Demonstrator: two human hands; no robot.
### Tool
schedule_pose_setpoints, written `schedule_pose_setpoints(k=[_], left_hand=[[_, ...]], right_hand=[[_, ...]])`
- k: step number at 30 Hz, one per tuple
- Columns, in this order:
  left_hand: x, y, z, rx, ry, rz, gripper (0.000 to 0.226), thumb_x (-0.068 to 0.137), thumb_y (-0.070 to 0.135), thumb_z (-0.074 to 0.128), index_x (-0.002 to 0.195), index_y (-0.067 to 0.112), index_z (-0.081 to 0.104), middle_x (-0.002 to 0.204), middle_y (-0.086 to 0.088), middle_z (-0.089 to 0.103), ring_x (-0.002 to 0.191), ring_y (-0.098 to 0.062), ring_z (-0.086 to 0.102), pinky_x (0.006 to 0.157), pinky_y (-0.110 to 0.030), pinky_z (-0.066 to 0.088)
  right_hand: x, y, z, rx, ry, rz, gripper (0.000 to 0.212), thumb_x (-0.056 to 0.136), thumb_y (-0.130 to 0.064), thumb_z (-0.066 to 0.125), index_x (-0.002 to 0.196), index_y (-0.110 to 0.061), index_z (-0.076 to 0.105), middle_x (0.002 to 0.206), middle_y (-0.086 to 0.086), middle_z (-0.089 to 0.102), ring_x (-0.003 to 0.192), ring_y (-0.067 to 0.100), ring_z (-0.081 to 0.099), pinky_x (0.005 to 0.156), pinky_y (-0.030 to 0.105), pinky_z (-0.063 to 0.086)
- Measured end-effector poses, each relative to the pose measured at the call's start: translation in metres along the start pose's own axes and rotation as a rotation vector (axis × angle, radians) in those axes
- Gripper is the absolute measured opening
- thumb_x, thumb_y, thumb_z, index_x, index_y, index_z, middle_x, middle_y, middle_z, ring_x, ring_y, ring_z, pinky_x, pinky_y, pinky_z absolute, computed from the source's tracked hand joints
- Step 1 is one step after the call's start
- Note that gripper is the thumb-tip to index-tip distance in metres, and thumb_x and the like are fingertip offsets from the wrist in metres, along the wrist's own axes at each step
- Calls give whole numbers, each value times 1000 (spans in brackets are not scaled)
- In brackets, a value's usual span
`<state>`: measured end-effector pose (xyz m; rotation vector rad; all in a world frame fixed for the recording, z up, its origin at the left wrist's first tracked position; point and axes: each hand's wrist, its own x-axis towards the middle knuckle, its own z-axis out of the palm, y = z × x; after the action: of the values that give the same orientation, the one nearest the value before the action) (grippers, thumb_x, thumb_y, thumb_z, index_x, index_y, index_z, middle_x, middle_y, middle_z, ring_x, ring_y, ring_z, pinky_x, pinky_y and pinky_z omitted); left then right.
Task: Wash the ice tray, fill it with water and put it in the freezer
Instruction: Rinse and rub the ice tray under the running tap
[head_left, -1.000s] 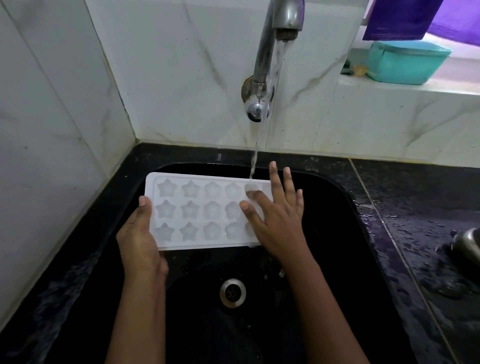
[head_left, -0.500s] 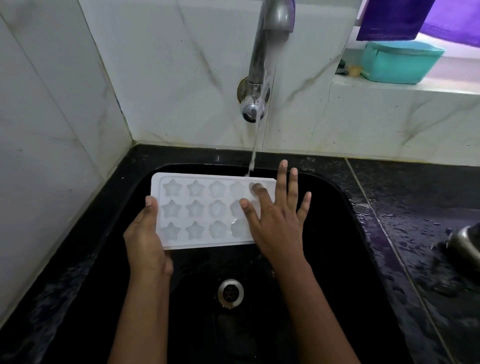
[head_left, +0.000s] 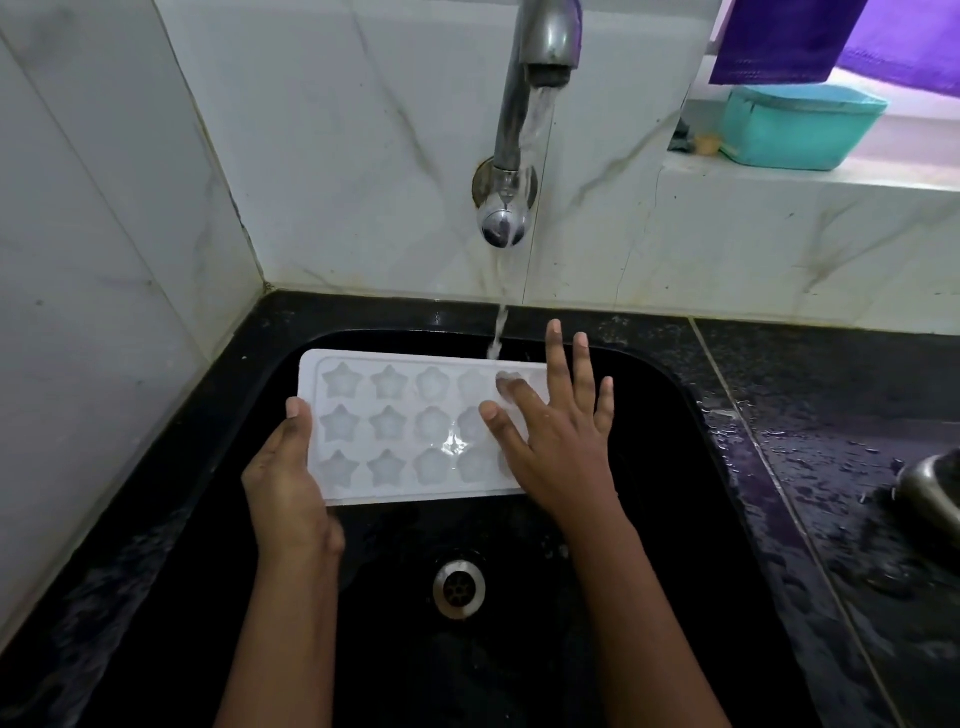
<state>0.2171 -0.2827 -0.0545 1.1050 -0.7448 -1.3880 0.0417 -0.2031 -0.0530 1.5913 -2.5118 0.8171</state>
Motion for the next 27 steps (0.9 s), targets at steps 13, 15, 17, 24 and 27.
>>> schedule_pose_setpoints(k=[13, 15, 17, 24, 27], left_hand=[[3, 0, -1, -25, 49, 40, 22, 93, 36, 61, 89, 17, 71, 84, 1, 75, 78, -17, 72, 61, -29, 58], [2, 2, -1, -37, 36, 32, 23, 94, 36, 59, 91, 17, 70, 83, 1, 75, 78, -17, 72, 60, -29, 58], [1, 3, 0, -53, 6, 22, 24, 96, 36, 56, 93, 15, 70, 82, 2, 76, 77, -16, 73, 60, -30, 59], [3, 5, -5, -19, -7, 41, 23, 94, 35, 60, 91, 16, 72, 89, -2, 76, 84, -21, 73, 67, -34, 59], [3, 3, -4, -4, -20, 49, 22, 93, 34, 61, 91, 16, 73, 92, -4, 76, 88, -23, 73, 74, -37, 59]], right_hand=[[-4, -27, 14, 64, -12, 114, 76, 81, -70, 5, 133, -32, 46, 159, -2, -16, 137, 7, -33, 110, 42, -21], [-1, -25, 11, 161, -46, 157, 68, 84, -72, 15, 131, -34, 48, 159, -4, -16, 139, 7, -30, 112, 44, -17], [1, -23, 8, 240, -114, 182, 62, 87, -71, 23, 136, -39, 43, 156, -7, -25, 138, 9, -32, 112, 46, -17], [1, -13, 5, 150, -83, 181, 65, 84, -70, 11, 128, -44, 51, 155, -10, -27, 132, 4, -40, 105, 39, -29], [-5, -14, 7, -1, -7, 134, 71, 82, -69, 2, 133, -43, 45, 154, -6, -31, 135, 10, -39, 106, 43, -28]])
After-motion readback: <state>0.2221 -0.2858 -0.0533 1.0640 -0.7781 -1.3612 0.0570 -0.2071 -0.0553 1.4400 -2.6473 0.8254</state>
